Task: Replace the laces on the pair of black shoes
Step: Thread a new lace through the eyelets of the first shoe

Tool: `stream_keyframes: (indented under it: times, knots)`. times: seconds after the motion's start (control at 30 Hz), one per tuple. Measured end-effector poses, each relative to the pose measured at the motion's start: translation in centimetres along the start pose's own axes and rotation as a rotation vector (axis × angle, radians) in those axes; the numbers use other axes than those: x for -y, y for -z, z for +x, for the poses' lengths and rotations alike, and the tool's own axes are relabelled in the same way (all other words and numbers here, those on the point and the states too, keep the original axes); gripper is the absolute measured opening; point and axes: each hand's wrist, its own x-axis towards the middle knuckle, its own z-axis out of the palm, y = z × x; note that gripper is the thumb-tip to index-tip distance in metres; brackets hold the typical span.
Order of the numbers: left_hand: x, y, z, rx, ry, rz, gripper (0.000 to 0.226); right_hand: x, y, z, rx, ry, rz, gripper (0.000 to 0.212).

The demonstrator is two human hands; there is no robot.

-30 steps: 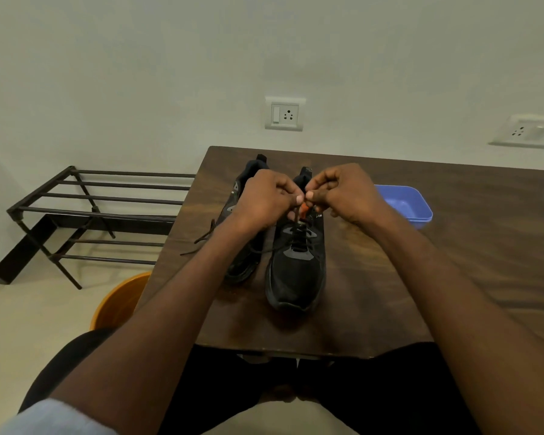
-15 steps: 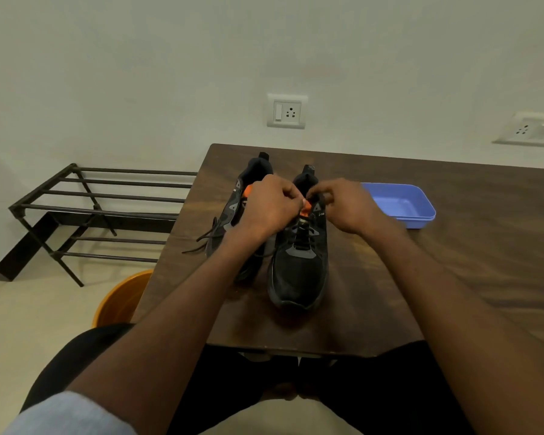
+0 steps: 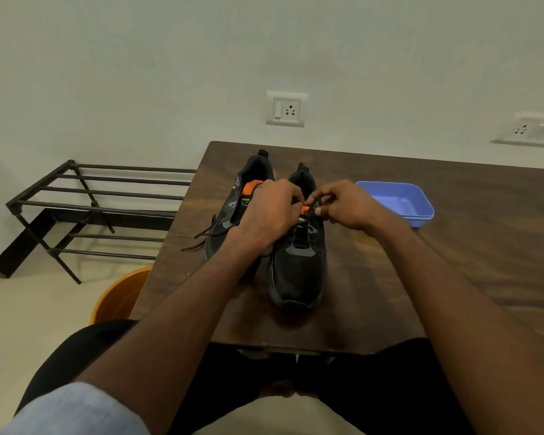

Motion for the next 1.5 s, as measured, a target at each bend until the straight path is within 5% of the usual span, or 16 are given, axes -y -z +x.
stream_keyframes:
  times: [0.23,0.5,0.67,1.07,1.5]
  knots:
    - [0.0,0.3,0.1,0.033,-0.037,0.042,0.021,0.0,-0.8,0.0,-0.106,0.032,-0.043,0.022]
    - [0.1,0.5,0.1,0.034,-0.042,0.061,0.019,-0.2,0.1,0.0,0.017,0.012,0.032,0.024]
    - [0.2,0.7,0.0,0.036,-0.037,0.041,0.02,-0.2,-0.7,0.1,-0.107,0.057,-0.032,0.021]
    - [0.3,0.7,0.3,0.071,-0.046,0.062,0.019,-0.4,0.2,0.0,0.047,0.057,-0.011,0.024]
    - [0.7,0.8,0.6,0.154,-0.035,0.001,0.015,-0.5,-0.5,-0.1,-0.09,0.081,0.006,0.025]
